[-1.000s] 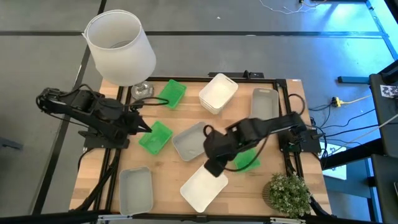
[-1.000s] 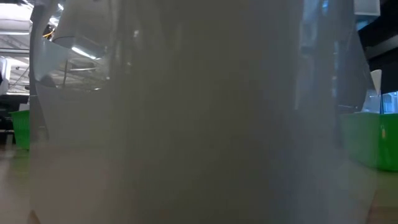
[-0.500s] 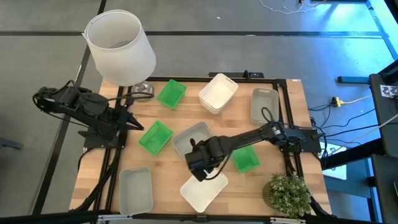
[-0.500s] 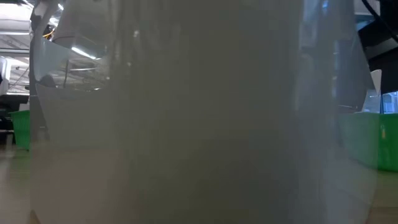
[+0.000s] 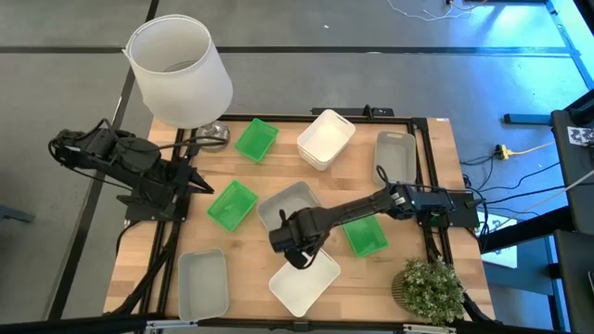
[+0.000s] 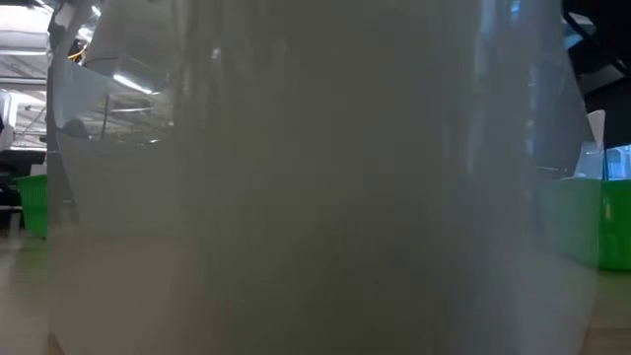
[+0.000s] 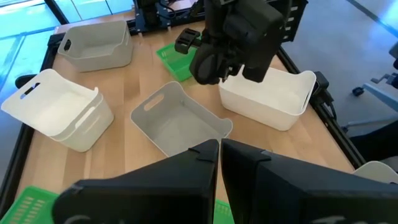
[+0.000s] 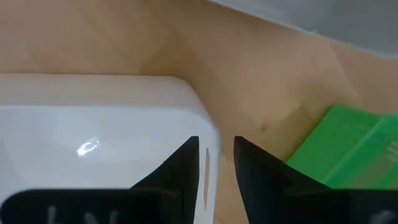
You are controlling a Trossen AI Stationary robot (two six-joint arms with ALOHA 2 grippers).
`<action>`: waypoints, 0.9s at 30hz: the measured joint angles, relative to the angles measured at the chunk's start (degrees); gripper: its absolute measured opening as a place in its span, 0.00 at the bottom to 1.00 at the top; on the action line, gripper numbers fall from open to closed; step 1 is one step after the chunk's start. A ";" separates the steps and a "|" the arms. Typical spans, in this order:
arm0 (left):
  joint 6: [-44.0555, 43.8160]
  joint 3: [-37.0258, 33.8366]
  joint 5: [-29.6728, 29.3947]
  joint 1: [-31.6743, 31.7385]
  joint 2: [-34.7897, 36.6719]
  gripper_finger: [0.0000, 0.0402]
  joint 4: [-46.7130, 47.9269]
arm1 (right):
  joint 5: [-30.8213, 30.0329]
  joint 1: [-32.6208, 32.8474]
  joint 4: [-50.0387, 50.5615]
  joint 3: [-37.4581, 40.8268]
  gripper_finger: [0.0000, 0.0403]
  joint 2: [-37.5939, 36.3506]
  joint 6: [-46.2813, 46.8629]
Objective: Stack baskets by color
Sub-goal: Stack the bottom white bin on the white bins
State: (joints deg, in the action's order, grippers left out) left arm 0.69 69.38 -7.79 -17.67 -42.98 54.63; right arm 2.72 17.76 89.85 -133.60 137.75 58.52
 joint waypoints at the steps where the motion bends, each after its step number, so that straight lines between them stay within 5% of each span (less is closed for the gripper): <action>1: 0.00 -0.02 0.00 0.00 0.00 0.03 -0.02 | -0.24 -0.06 -0.03 0.24 0.25 -0.03 -0.45; 15: -0.02 -0.02 -0.02 0.00 0.00 0.03 -0.02 | 2.93 -0.28 -5.69 12.16 0.24 -0.07 -2.79; 21: -0.03 -0.02 -0.02 0.00 0.00 0.03 -0.02 | 3.61 -0.91 -8.96 14.10 0.05 -0.18 -4.67; 27: -0.04 -0.02 -0.02 0.00 0.00 0.03 -0.02 | 5.62 -1.87 -6.81 8.77 0.01 -0.38 -7.93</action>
State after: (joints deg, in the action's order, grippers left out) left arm 0.64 69.36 -7.81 -17.67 -42.98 54.61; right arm 8.34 15.88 83.03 -124.83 137.37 50.59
